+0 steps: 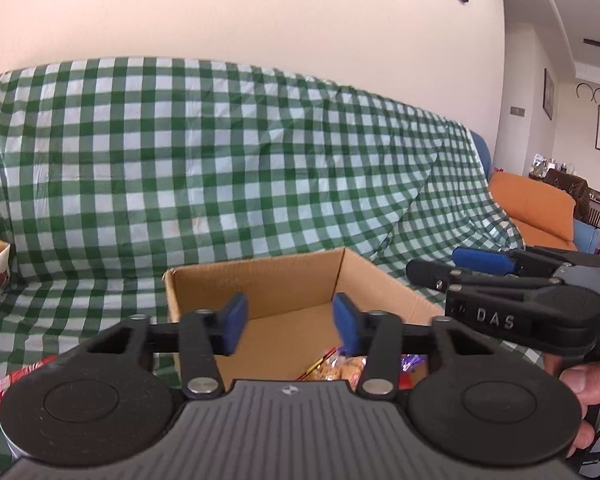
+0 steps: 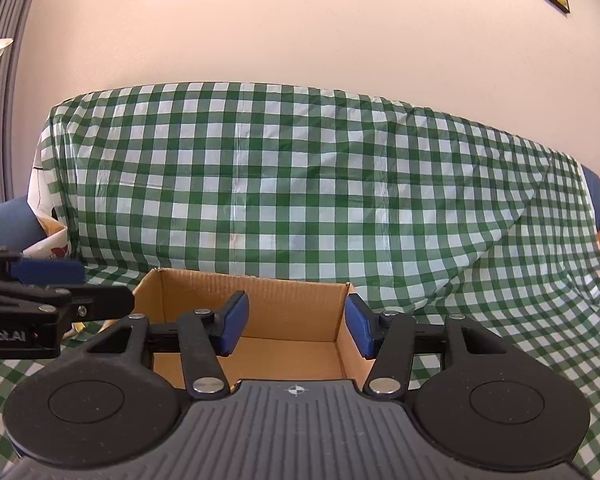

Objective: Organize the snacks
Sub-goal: 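Open left tool to drop granola cake while right tool releases red-gold candy into box, then move both empty tools back toward the remaining snacks on the sofa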

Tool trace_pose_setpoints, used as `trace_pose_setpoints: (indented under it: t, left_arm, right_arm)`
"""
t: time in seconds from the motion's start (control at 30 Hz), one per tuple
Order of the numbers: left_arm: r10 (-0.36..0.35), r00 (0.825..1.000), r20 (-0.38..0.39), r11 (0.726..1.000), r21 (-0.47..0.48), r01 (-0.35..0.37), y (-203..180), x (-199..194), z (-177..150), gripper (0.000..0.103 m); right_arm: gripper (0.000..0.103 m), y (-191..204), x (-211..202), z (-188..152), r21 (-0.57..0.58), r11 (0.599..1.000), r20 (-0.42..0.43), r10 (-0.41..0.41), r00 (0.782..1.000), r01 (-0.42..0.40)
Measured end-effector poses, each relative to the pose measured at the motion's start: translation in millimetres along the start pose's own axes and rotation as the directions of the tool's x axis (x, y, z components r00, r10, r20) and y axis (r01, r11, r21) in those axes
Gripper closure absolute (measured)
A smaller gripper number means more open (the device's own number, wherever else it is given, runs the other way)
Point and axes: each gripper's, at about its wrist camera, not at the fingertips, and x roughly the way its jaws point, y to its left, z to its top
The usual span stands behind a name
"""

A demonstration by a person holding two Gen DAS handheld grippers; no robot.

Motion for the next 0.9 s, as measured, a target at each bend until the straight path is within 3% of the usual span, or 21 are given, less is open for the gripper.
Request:
trace_pose_setpoints:
  t: [0.07, 0.2, 0.37, 0.47, 0.5, 0.63, 0.77, 0.87, 0.9]
  left_arm:
    - [0.007, 1.0, -0.015, 1.0, -0.014, -0.007, 9, -5, -2, 0.071]
    - [0.03, 0.999, -0.023, 0.998, -0.049, -0.031, 32, -21, -1, 0.073]
    - [0.101, 0.994, -0.032, 0.991, -0.084, -0.104, 69, -41, 1, 0.073]
    - [0.148, 0.987, -0.06, 0.985, -0.082, -0.152, 97, -49, -1, 0.073]
    - [0.165, 0.983, -0.074, 0.983, -0.065, -0.17, 107, -50, -3, 0.078]
    - [0.239, 0.959, -0.151, 0.964, -0.077, -0.253, 154, -52, -17, 0.097]
    - [0.286, 0.938, -0.198, 0.942, -0.121, -0.313, 199, -51, -36, 0.097]
    - [0.325, 0.898, -0.295, 0.907, -0.17, -0.384, 231, -38, -55, 0.097]
    - [0.328, 0.893, -0.307, 0.899, -0.189, -0.395, 240, -34, -56, 0.097]
  right_arm:
    - [0.048, 7, 0, 1, 0.02, 1.0, 0.0, 0.006, 1.0, -0.006]
    - [0.049, 26, -1, 5, 0.09, 0.995, 0.012, 0.037, 0.999, -0.038]
    - [0.082, 59, 2, 6, 0.163, 0.98, 0.011, 0.118, 0.993, -0.118]
    - [0.086, 83, 6, 5, 0.152, 0.974, 0.006, 0.17, 0.985, -0.168]
    - [0.086, 91, 7, 5, 0.146, 0.972, 0.003, 0.187, 0.982, -0.186]
    - [0.086, 123, 12, 5, 0.124, 0.958, -0.007, 0.26, 0.966, -0.257]
    - [0.086, 148, 20, 3, 0.145, 0.937, -0.023, 0.324, 0.946, -0.318]
    - [0.086, 165, 31, 0, 0.18, 0.917, -0.052, 0.37, 0.927, -0.356]
    - [0.086, 170, 34, -2, 0.184, 0.911, -0.061, 0.384, 0.921, -0.368]
